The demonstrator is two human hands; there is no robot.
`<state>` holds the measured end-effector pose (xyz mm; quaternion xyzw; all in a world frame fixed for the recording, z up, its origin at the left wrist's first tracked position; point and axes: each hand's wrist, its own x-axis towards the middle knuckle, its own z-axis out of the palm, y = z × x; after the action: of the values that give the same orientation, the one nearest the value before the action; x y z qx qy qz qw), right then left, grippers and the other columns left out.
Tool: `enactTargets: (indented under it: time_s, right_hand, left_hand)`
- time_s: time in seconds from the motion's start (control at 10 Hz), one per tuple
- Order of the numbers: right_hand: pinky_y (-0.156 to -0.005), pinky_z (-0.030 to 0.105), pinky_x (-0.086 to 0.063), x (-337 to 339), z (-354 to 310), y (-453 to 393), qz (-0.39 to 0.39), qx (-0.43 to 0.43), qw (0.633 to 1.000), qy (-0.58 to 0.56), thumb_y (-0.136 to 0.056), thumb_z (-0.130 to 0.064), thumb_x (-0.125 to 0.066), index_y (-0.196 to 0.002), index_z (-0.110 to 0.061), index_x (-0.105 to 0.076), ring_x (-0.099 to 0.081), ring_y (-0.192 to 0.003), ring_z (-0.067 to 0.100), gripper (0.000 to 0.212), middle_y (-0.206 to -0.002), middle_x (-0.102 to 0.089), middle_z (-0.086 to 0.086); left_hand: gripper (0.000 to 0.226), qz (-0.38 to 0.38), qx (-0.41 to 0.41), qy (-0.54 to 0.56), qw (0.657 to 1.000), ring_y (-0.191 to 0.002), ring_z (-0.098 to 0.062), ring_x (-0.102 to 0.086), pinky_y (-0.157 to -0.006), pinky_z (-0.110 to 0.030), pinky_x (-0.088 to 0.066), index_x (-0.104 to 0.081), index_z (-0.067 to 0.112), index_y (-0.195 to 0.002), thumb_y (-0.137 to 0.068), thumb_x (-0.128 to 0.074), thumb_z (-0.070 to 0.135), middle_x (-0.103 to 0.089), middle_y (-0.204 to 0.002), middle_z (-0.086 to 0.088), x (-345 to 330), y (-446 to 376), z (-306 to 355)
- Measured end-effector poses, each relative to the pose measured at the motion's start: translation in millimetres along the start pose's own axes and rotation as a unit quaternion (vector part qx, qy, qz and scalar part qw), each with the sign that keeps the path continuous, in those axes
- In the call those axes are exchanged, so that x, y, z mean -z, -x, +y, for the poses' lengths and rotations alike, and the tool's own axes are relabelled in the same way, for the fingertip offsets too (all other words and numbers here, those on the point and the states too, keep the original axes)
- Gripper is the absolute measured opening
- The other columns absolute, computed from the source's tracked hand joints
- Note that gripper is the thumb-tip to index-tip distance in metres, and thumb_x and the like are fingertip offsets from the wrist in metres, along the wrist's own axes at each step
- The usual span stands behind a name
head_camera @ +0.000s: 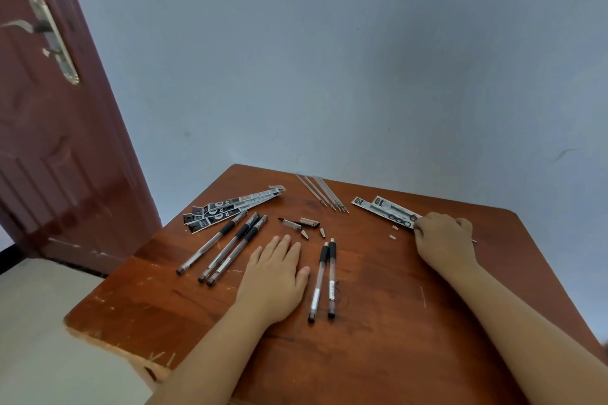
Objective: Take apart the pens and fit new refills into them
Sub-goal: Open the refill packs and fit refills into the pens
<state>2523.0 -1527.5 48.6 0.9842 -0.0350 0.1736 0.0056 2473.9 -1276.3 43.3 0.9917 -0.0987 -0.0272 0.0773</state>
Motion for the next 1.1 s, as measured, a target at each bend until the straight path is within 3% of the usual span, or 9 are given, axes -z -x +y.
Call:
enactTargets:
  time_s: [0.1, 0.3, 0.4, 0.5, 0.6, 0.7, 0.8, 1.0, 1.1]
  right_hand:
    - [-0.071, 0.040, -0.036, -3, 4, 2, 0.087, -0.021, 0.994, -0.061, -0.076, 0.005, -0.058, -0.070, 0.001, -0.062, -0.056, -0.062, 0.033, 0.009, -0.069, -0.061, 0.016]
    - [-0.058, 0.035, -0.038, 19, 9, 20, 0.156, -0.045, 0.969, -0.189, -0.076, 0.009, -0.057, -0.074, 0.006, -0.060, -0.055, -0.059, 0.035, 0.004, -0.071, -0.060, 0.022]
    - [-0.058, 0.022, -0.034, 35, 3, 35, 0.123, -0.041, 0.938, -0.321, -0.083, 0.002, -0.051, -0.079, -0.001, -0.059, -0.048, -0.064, 0.017, 0.010, -0.075, -0.057, 0.009]
    - [-0.055, 0.009, -0.035, 45, -10, 51, 0.091, -0.039, 0.903, -0.418, -0.085, -0.002, -0.052, -0.075, -0.013, -0.056, -0.047, -0.065, 0.001, 0.015, -0.070, -0.054, -0.005]
    - [-0.052, 0.011, -0.039, 47, -20, 61, 0.058, -0.028, 0.878, -0.475, -0.084, -0.004, -0.055, -0.068, -0.027, -0.053, -0.049, -0.061, 0.003, 0.028, -0.069, -0.056, -0.012]
    - [-0.054, 0.017, -0.042, 46, -23, 67, 0.035, -0.003, 0.873, -0.486, -0.081, -0.002, -0.058, -0.064, -0.035, -0.051, -0.054, -0.060, 0.010, 0.038, -0.068, -0.058, -0.014]
    - [-0.057, 0.008, -0.043, 48, -18, 68, 0.023, 0.025, 0.874, -0.485, -0.080, -0.001, -0.060, -0.066, -0.034, -0.055, -0.058, -0.072, -0.002, 0.036, -0.073, -0.060, -0.017]
    - [-0.067, 0.003, -0.041, 58, 0, 59, 0.104, -0.010, 0.849, -0.518, -0.082, -0.008, -0.058, -0.078, -0.037, -0.053, -0.053, -0.082, -0.010, 0.029, -0.083, -0.059, -0.017]
    - [-0.069, 0.007, -0.044, 69, 13, 57, 0.063, -0.028, 0.814, -0.576, -0.084, -0.013, -0.054, -0.093, -0.040, -0.048, -0.055, -0.077, -0.005, 0.030, -0.087, -0.059, -0.011]
  left_hand:
    - [0.051, 0.003, 0.000, 0.001, 1.000, -0.140, -0.013, 0.004, -0.113, -0.031, 0.002, -0.006, 0.021, -0.145, -0.098, -0.018, 0.040, 0.000, -0.154, 0.001, 1, -1, 0]
    - [0.051, 0.033, 0.009, 0.011, 0.999, -0.140, -0.014, -0.006, -0.113, -0.031, -0.007, -0.014, 0.023, -0.144, -0.097, -0.027, 0.039, -0.010, -0.153, 0.001, 6, 3, 4]
    - [0.047, 0.134, -0.008, 0.088, 0.987, -0.134, -0.011, -0.025, -0.107, -0.023, -0.021, -0.029, 0.021, -0.139, -0.095, -0.037, 0.036, -0.032, -0.146, 0.002, 15, 4, 20]
    - [0.041, 0.162, -0.010, 0.306, 0.938, -0.114, -0.009, -0.045, -0.089, -0.019, -0.033, -0.038, 0.020, -0.134, -0.094, -0.042, 0.031, -0.052, -0.124, 0.004, 28, 0, 51]
    - [0.034, 0.142, 0.015, 0.512, 0.847, -0.094, -0.008, -0.055, -0.079, -0.021, -0.043, -0.042, 0.018, -0.126, -0.093, -0.047, 0.024, -0.059, -0.100, 0.007, 33, -9, 80]
    - [0.026, 0.160, 0.026, 0.599, 0.784, -0.087, -0.015, -0.061, -0.084, -0.033, -0.050, -0.048, 0.010, -0.117, -0.091, -0.050, 0.013, -0.064, -0.090, 0.000, 33, -21, 94]
    - [0.019, 0.151, 0.024, 0.652, 0.743, -0.084, -0.020, -0.064, -0.088, -0.042, -0.050, -0.052, 0.023, -0.097, -0.090, -0.051, 0.006, -0.066, -0.084, -0.004, 36, -29, 101]
    - [0.031, 0.022, -0.124, 0.600, 0.790, -0.072, -0.013, -0.065, -0.079, -0.032, -0.050, -0.043, 0.029, -0.103, -0.087, -0.056, 0.006, -0.070, -0.071, 0.003, 38, -33, 102]
    - [0.030, -0.085, -0.175, 0.578, 0.793, -0.054, -0.002, -0.060, -0.058, -0.013, -0.045, -0.046, 0.024, -0.099, -0.084, -0.057, 0.000, -0.067, -0.058, 0.007, 37, -28, 105]
